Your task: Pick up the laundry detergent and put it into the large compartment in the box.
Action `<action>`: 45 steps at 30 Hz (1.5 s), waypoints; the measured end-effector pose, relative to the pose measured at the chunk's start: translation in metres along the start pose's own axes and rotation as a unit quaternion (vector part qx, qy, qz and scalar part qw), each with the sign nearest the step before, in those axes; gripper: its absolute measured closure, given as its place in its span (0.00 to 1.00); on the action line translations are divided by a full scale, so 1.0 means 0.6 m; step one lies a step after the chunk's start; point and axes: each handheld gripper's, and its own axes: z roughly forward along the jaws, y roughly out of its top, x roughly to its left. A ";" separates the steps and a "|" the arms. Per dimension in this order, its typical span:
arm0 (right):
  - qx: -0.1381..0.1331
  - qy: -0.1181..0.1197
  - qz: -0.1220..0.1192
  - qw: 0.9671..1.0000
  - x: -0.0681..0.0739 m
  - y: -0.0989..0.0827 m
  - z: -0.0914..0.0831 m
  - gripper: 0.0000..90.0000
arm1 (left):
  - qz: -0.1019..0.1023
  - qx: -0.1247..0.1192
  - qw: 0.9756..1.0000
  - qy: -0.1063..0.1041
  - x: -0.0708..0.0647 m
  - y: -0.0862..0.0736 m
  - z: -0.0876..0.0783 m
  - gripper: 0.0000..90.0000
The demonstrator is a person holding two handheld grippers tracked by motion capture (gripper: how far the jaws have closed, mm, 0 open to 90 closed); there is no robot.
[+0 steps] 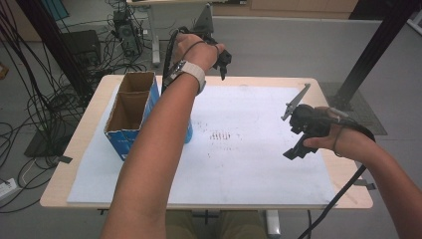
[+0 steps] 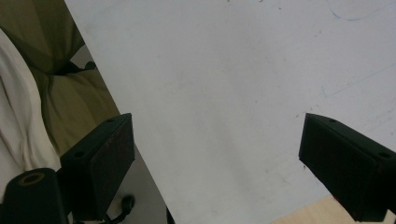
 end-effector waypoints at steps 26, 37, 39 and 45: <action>0.001 0.009 0.007 1.000 -0.004 -0.004 0.014 0.12 | -0.024 0.020 0.999 0.032 0.056 0.003 0.023 0.09; 0.001 0.013 0.008 1.000 -0.004 -0.004 0.021 0.12 | -0.026 0.035 0.998 0.046 0.077 0.003 0.050 0.10; 0.002 0.013 0.007 1.000 -0.004 -0.004 0.023 0.12 | -0.027 0.036 0.998 0.048 0.078 0.003 0.052 0.10; 0.003 0.014 0.007 1.000 -0.006 -0.002 0.024 0.12 | -0.024 0.038 0.998 0.050 0.086 0.006 0.060 0.10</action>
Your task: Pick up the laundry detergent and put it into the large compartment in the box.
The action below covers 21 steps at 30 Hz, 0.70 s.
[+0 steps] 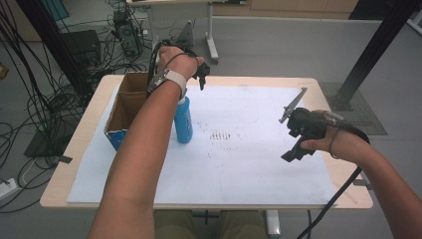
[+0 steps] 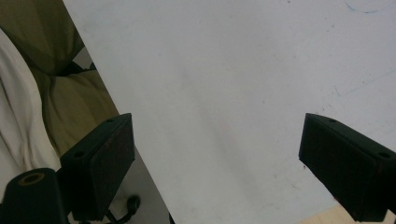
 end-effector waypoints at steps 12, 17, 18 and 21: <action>0.001 0.004 0.002 1.000 -0.002 -0.003 0.009 0.12 | 0.004 0.007 1.000 0.000 0.013 0.004 0.023 0.11; 0.001 0.006 0.001 1.000 -0.001 -0.001 0.011 0.12 | -0.001 0.015 1.000 -0.011 0.021 0.001 0.043 0.11; 0.001 0.006 0.002 1.000 -0.001 -0.001 0.012 0.12 | -0.001 0.018 1.000 -0.010 0.023 0.000 0.047 0.11; 0.002 0.007 0.002 1.000 -0.001 -0.002 0.014 0.12 | -0.001 0.019 1.000 -0.009 0.025 0.000 0.052 0.11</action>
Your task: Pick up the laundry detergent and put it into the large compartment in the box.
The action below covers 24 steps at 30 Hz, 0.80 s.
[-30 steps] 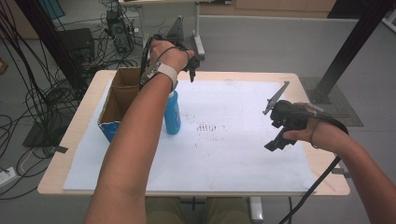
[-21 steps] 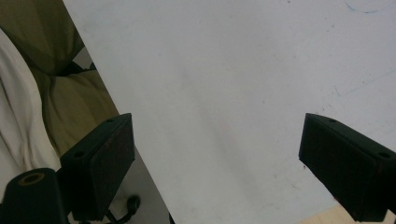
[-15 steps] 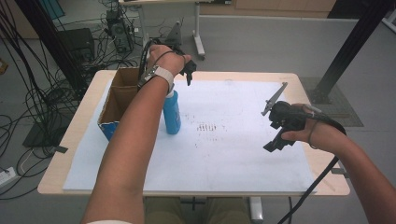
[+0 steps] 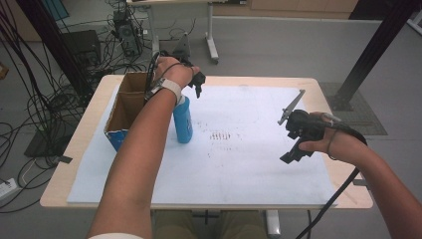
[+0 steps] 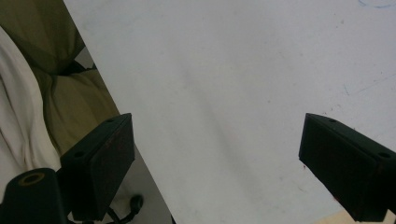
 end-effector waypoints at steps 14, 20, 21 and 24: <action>-0.001 0.003 0.004 1.000 -0.002 -0.002 0.006 0.12 | 0.007 0.006 1.000 0.010 -0.003 0.002 0.020 0.11; 0.000 0.005 0.006 1.000 -0.004 -0.006 0.009 0.12 | 0.000 0.007 1.000 0.007 0.006 -0.002 0.036 0.12; 0.000 0.005 0.006 1.000 -0.004 -0.006 0.009 0.12 | 0.000 0.007 1.000 0.007 0.006 -0.002 0.036 0.12; 0.001 0.006 0.008 1.000 -0.004 -0.006 0.010 0.12 | 0.001 0.003 1.000 0.009 0.009 -0.004 0.038 0.12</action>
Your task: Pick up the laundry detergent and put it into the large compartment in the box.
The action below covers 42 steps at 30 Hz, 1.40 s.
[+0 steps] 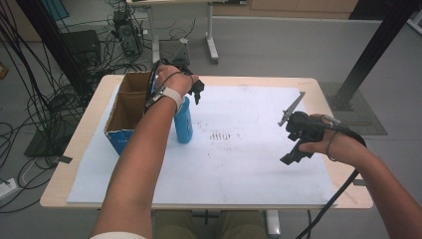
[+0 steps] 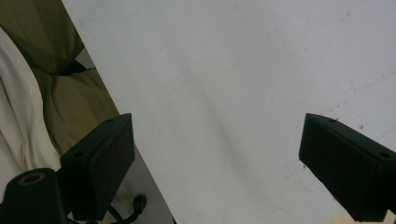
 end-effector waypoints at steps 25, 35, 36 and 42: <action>-0.003 0.004 0.000 1.000 0.000 -0.001 0.007 0.12 | -0.007 0.003 1.000 0.007 0.004 -0.003 0.018 0.11; -0.002 0.004 0.001 1.000 -0.001 -0.002 0.007 0.12 | -0.007 0.000 1.000 0.008 0.003 -0.003 0.020 0.11; -0.002 0.004 0.001 1.000 -0.001 -0.002 0.007 0.12 | -0.008 -0.001 1.000 0.009 0.003 -0.003 0.019 0.11; -0.004 0.004 0.000 1.000 0.000 -0.001 0.007 0.12 | -0.009 -0.001 1.000 0.009 0.003 -0.005 0.018 0.11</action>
